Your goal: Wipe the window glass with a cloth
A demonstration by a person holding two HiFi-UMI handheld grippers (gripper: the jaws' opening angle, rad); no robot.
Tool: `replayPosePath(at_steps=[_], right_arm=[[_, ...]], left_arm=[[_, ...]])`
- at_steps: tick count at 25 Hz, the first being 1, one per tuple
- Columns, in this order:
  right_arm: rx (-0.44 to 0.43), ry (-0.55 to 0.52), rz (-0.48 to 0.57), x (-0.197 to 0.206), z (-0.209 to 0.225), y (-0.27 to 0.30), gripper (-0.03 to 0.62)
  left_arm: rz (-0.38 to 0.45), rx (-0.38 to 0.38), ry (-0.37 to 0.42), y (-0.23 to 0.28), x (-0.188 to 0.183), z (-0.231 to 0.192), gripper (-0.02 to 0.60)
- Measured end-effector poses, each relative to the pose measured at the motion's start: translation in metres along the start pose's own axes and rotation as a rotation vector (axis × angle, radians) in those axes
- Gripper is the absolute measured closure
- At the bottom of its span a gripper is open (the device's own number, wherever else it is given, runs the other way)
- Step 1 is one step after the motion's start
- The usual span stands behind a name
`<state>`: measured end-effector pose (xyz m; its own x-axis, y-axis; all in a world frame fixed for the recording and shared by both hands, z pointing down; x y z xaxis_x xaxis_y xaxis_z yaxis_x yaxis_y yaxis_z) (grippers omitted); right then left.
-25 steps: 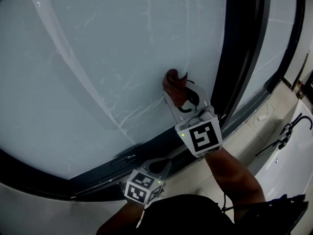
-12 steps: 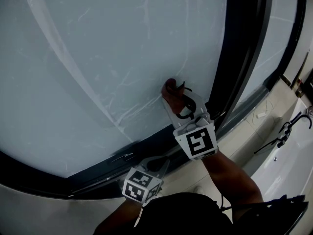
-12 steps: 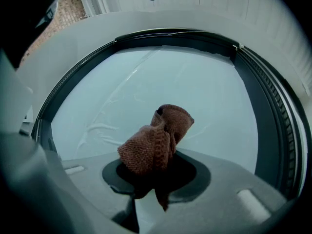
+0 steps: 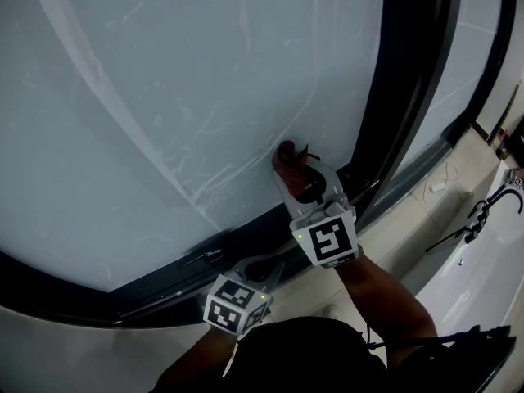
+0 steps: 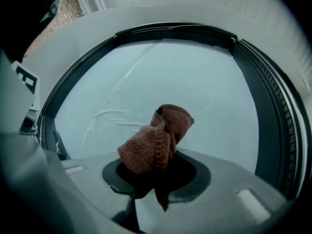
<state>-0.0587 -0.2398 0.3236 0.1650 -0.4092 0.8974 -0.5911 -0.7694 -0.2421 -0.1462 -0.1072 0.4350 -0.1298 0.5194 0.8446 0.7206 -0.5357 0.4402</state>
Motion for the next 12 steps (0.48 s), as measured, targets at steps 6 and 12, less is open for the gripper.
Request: replayPosePath(at_steps=[6,12], right_arm=[[-0.018,0.008,-0.059,0.023,-0.01,-0.006,0.485],[-0.032,0.043,-0.086,0.051,-0.022,-0.011,0.485]], left_arm=[[-0.005,0.0,-0.002,0.002,0.001,-0.001,0.565],[-0.004,0.003,0.002,0.005,0.001,-0.001,0.565]])
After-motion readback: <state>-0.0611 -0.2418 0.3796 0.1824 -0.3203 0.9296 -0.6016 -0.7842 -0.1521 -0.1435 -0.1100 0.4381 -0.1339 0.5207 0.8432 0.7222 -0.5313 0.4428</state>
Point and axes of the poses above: the fingertips, and each gripper's own axes: y forward along the fingers, z to its right, x out of its underside, the point moved 9 cm from there along -y, backward along the fingers, and after that the axes turned 15 degrees about x, right-handed, at the moved point
